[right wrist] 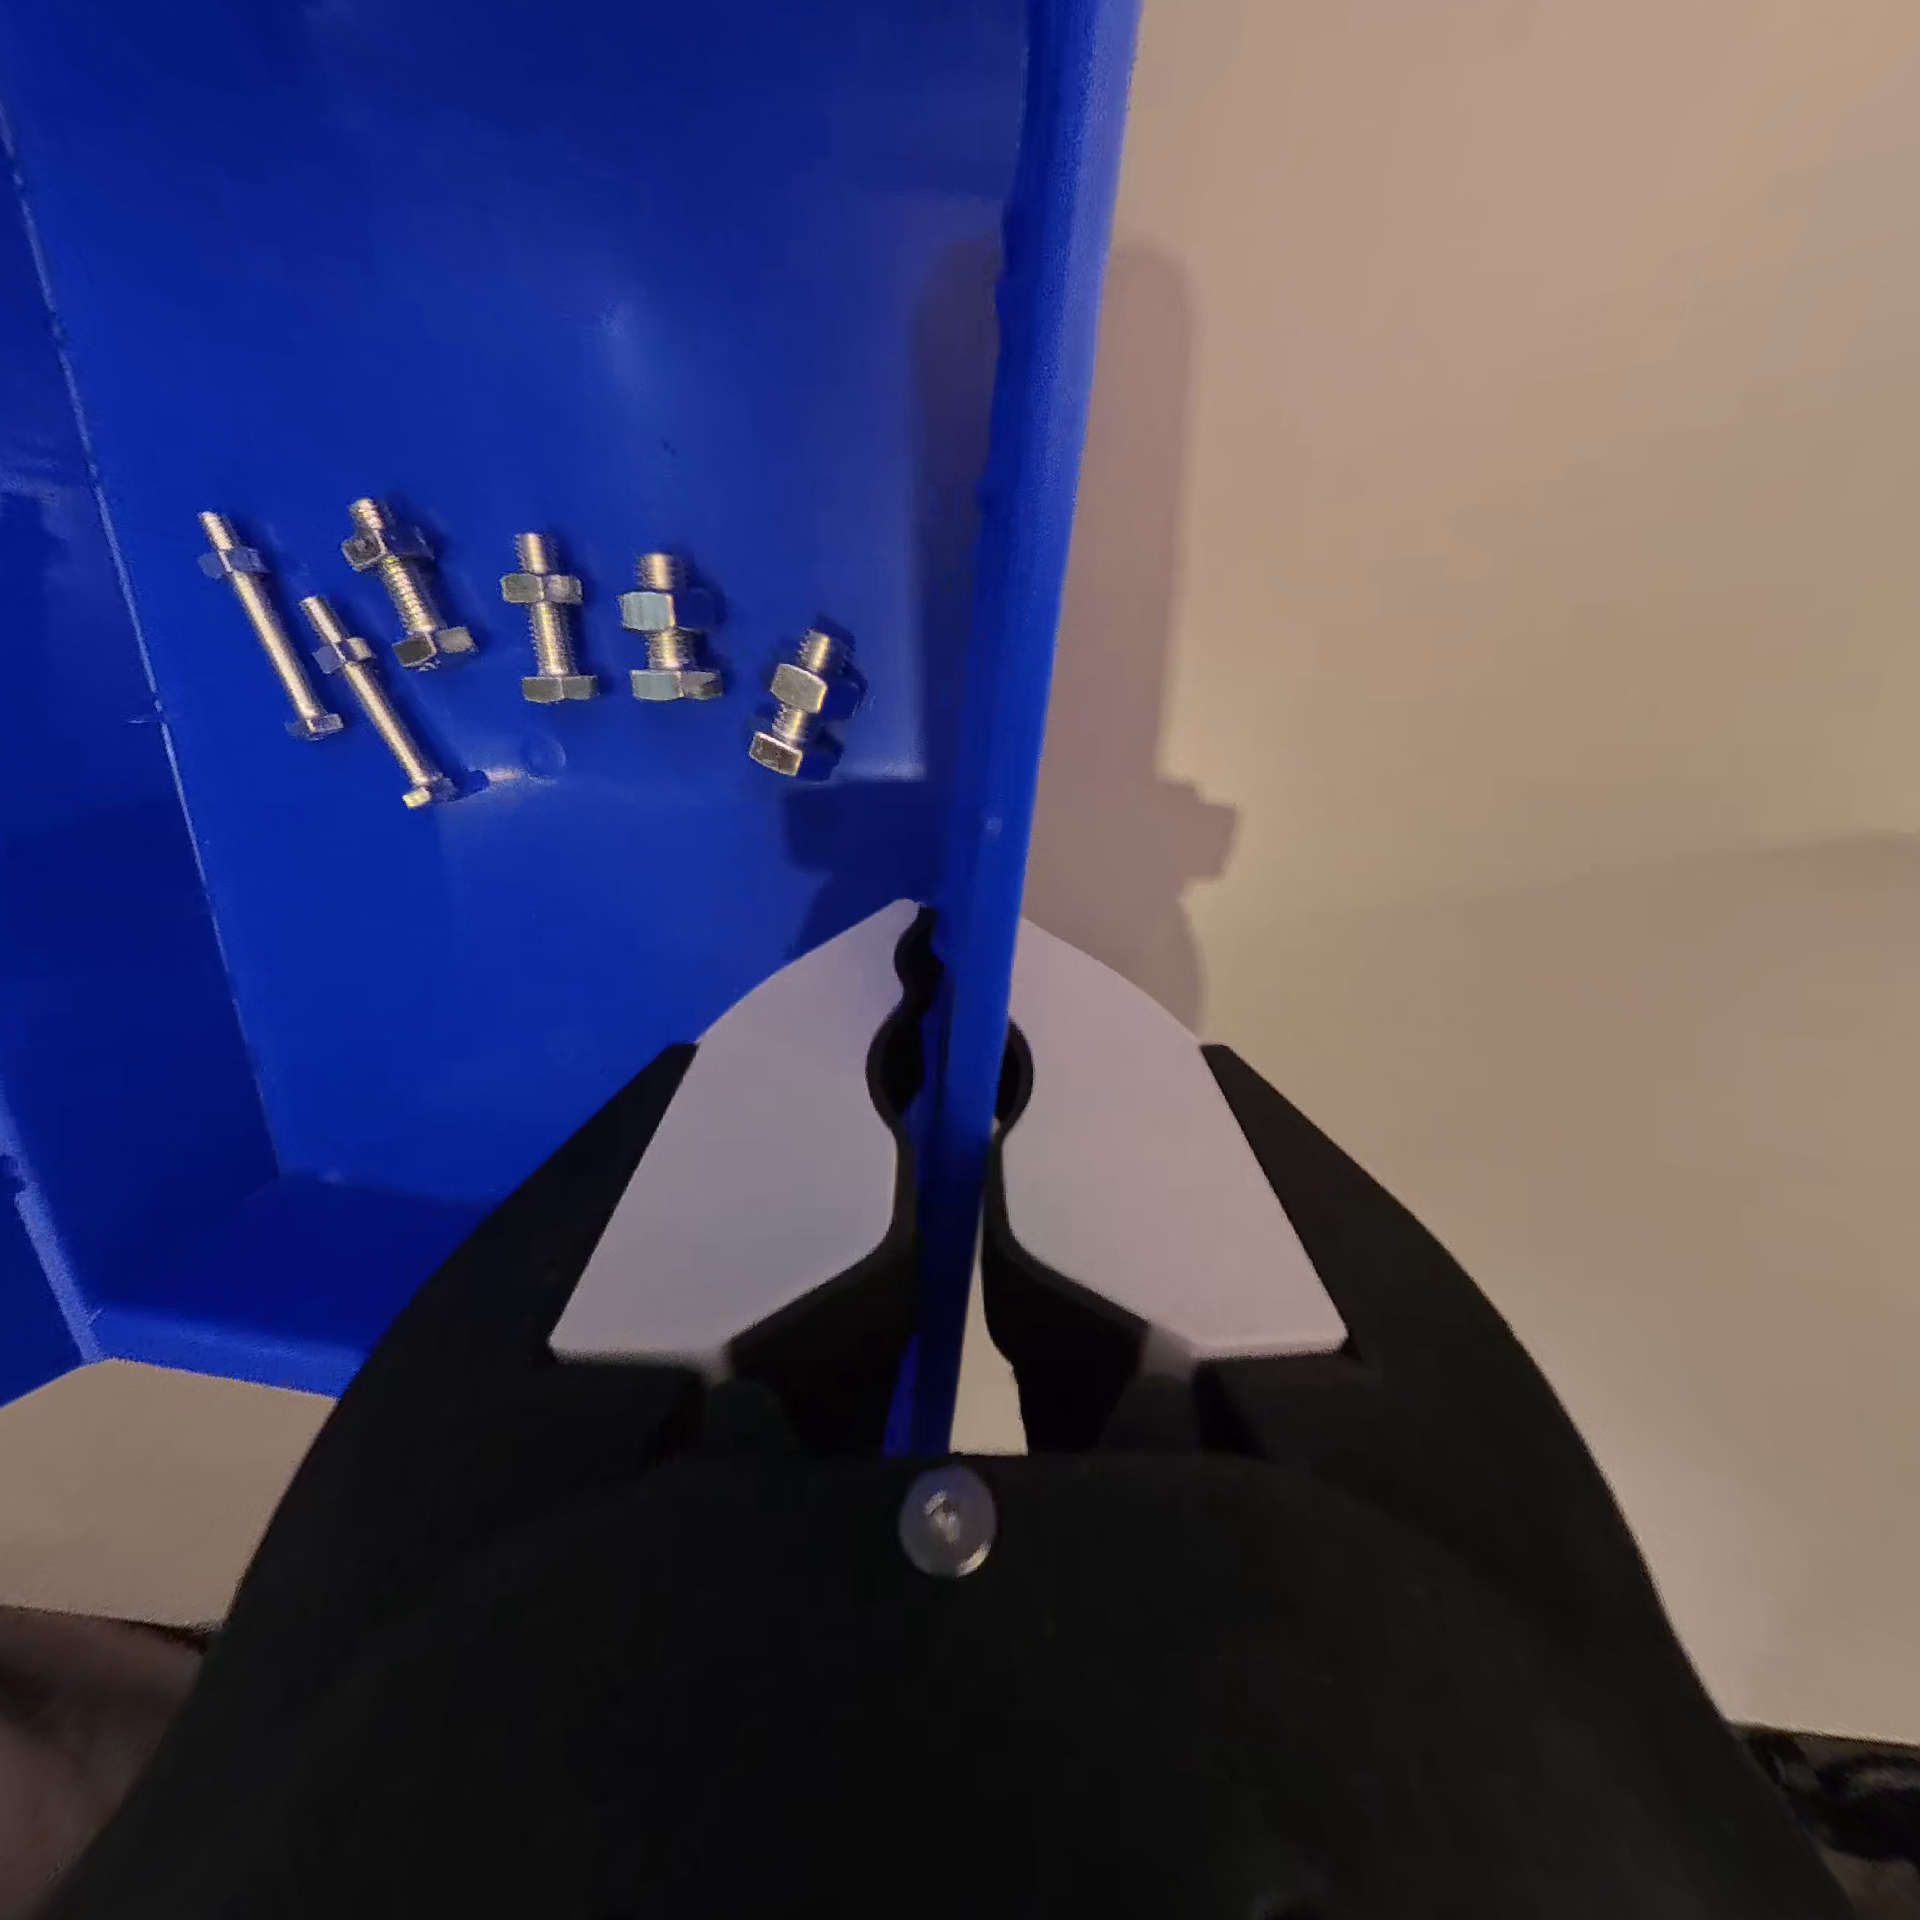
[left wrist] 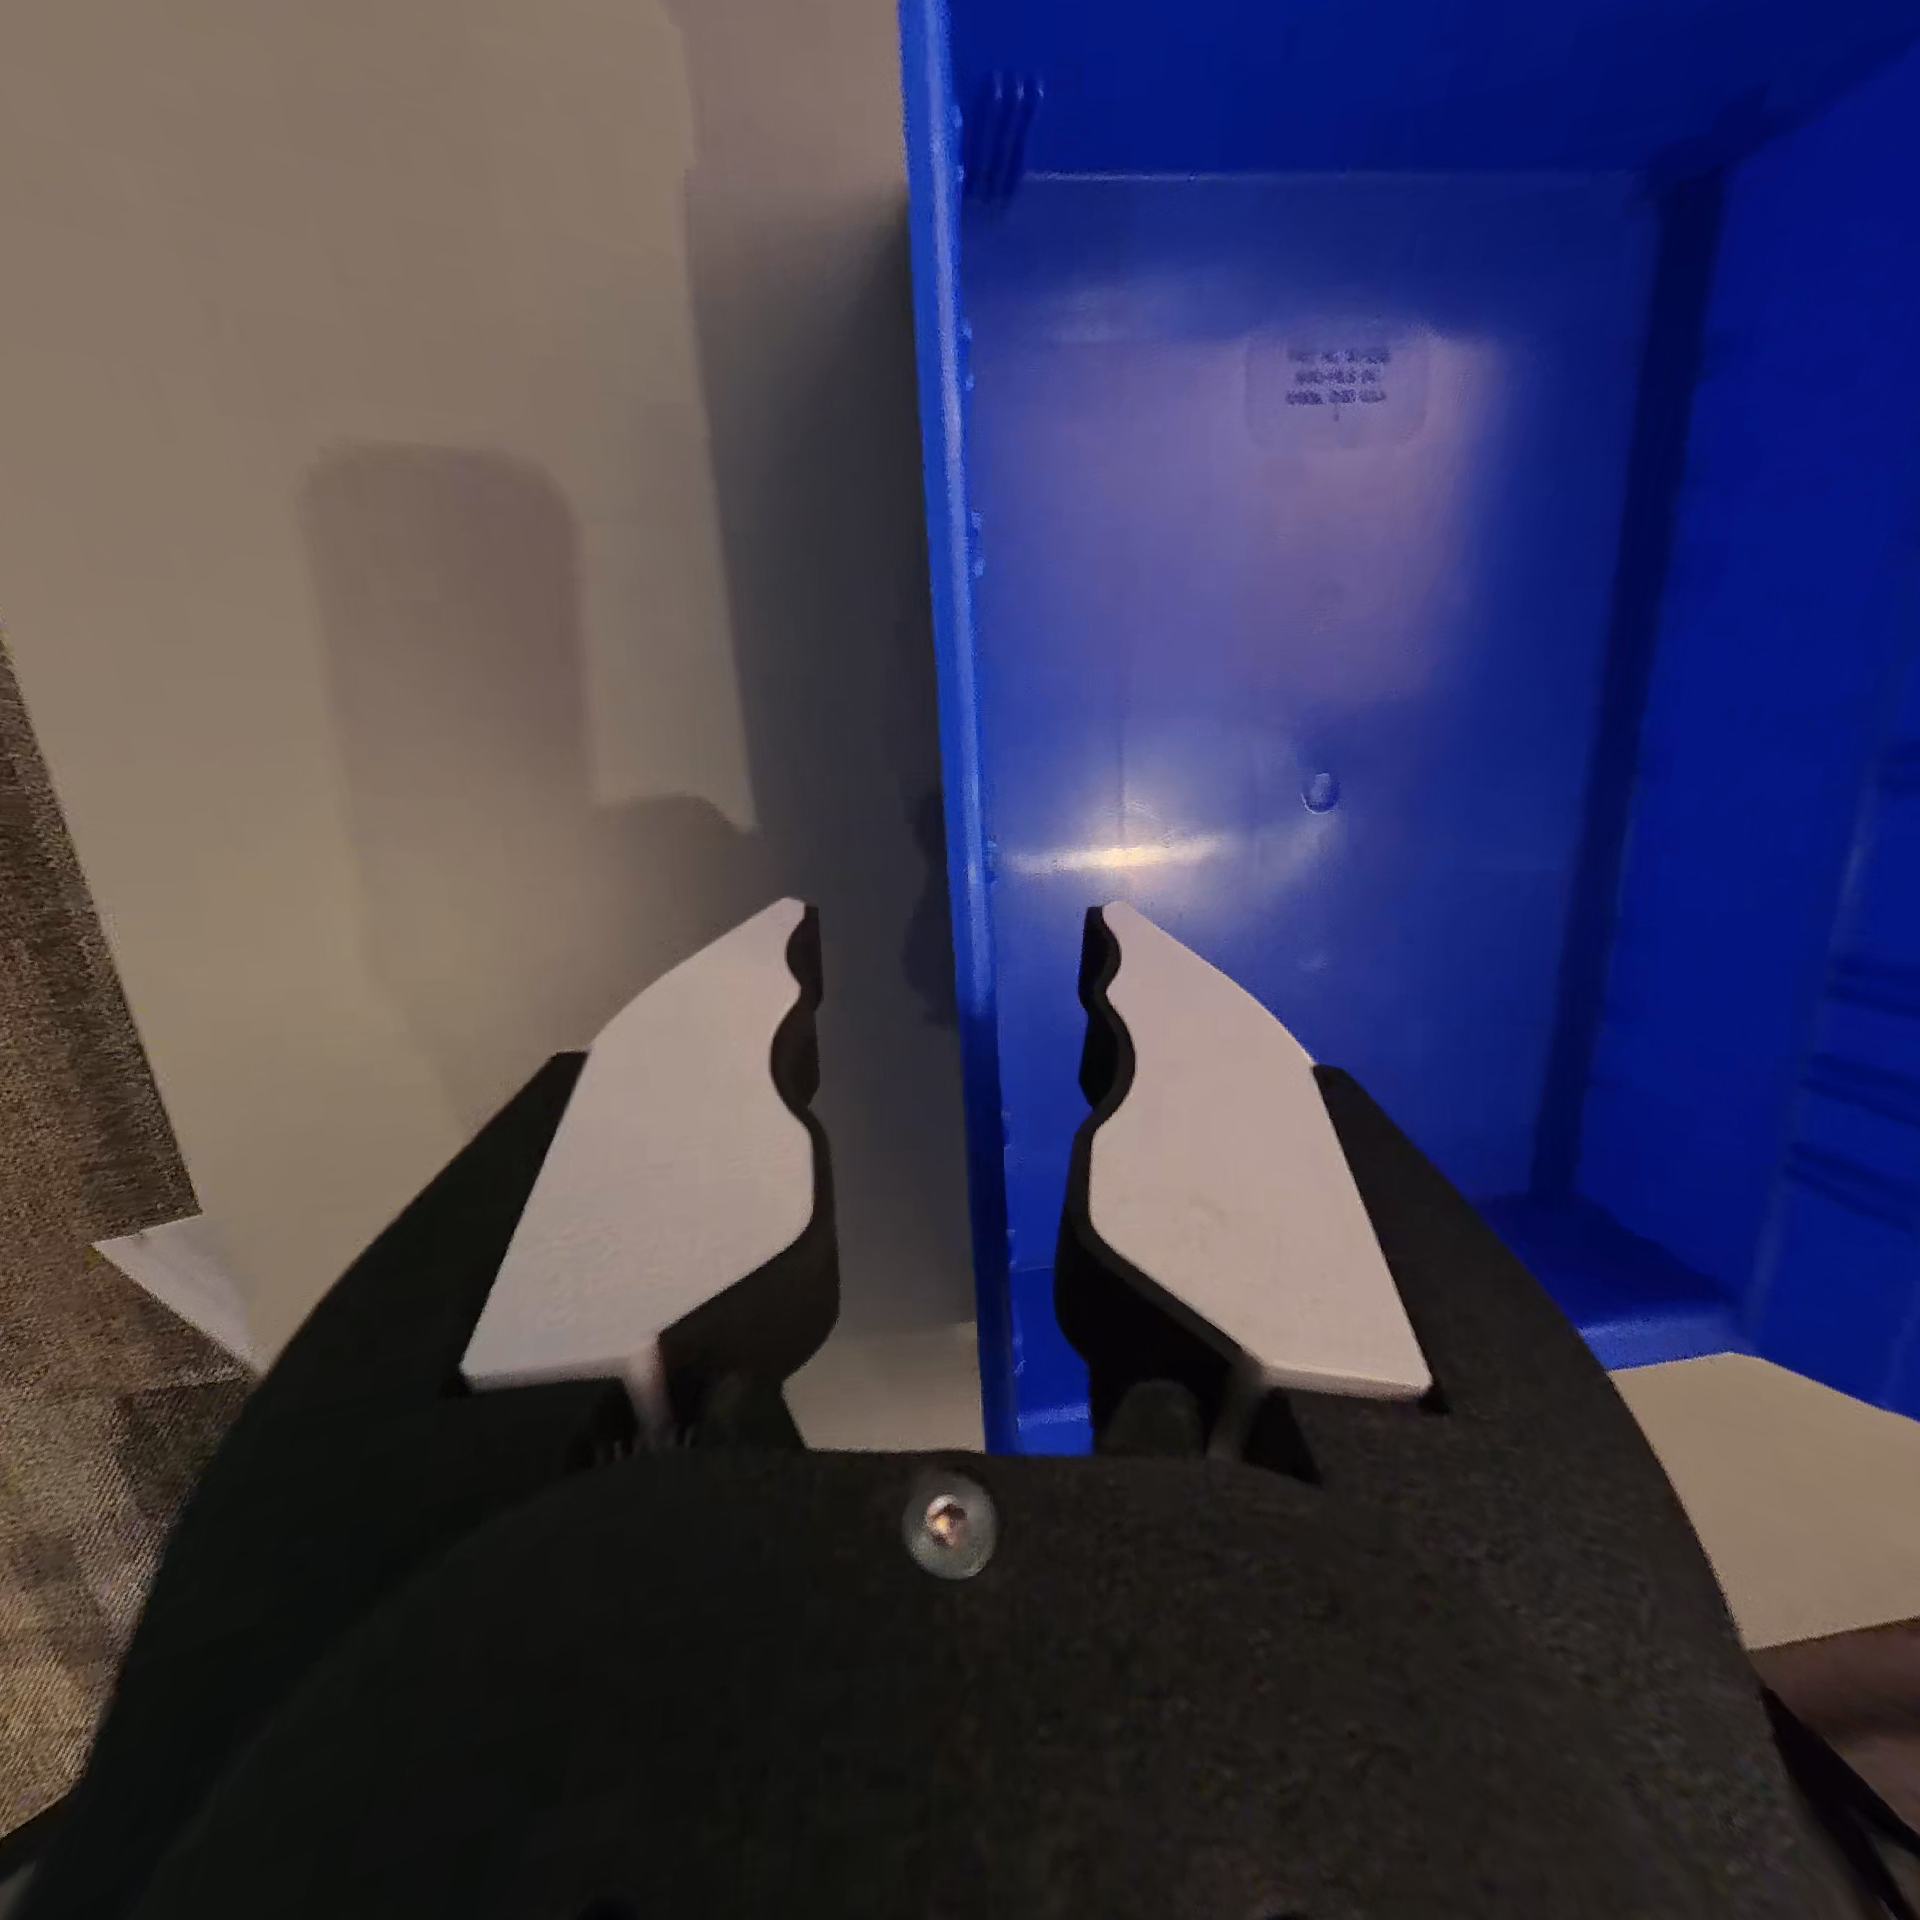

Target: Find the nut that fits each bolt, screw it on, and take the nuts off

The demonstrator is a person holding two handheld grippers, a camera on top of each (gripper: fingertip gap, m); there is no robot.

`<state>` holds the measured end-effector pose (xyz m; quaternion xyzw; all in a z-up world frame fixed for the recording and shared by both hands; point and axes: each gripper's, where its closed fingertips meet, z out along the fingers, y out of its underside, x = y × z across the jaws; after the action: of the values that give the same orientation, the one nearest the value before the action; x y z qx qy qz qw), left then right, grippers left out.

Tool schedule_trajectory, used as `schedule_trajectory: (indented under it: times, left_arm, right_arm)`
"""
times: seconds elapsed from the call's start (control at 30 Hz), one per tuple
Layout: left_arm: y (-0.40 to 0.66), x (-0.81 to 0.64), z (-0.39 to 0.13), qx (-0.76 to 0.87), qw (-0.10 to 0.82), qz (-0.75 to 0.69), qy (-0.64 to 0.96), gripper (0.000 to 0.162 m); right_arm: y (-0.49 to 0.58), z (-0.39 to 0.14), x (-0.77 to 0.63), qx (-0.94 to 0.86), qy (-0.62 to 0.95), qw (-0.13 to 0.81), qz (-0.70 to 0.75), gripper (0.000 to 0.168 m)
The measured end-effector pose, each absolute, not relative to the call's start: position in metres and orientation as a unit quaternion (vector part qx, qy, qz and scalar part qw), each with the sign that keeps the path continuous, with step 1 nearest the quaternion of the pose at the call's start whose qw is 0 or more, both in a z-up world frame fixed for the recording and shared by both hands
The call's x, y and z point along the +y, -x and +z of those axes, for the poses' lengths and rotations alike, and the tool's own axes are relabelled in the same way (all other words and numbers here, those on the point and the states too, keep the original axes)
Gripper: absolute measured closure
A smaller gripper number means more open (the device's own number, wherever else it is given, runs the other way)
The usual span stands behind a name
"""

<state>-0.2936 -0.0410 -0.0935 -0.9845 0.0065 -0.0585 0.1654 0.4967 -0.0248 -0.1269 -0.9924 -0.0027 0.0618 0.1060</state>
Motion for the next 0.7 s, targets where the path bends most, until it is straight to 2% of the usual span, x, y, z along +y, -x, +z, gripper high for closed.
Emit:
schedule_trajectory:
  times: [0.13, 0.4, 0.5, 0.7]
  left_arm:
    - [0.285, -0.037, -0.093, 0.010, 0.167, -0.078, 0.983, 0.130]
    - [0.281, -0.039, -0.099, 0.014, 0.142, -0.067, 0.988, 0.144]
    - [0.275, -0.039, -0.101, 0.025, 0.129, -0.057, 0.990, 0.157]
    - [0.223, -0.032, -0.102, 0.094, 0.107, -0.040, 0.989, 0.157]
  right_arm:
    - [-0.496, -0.127, -0.025, -0.002, 0.993, 0.101, 0.052, 0.160]
    - [-0.495, -0.128, -0.026, -0.001, 0.993, 0.100, 0.061, 0.160]
    - [-0.493, -0.130, -0.027, 0.001, 0.994, 0.089, 0.066, 0.160]
    - [-0.462, -0.130, -0.029, -0.005, 0.995, 0.071, 0.076, 0.160]
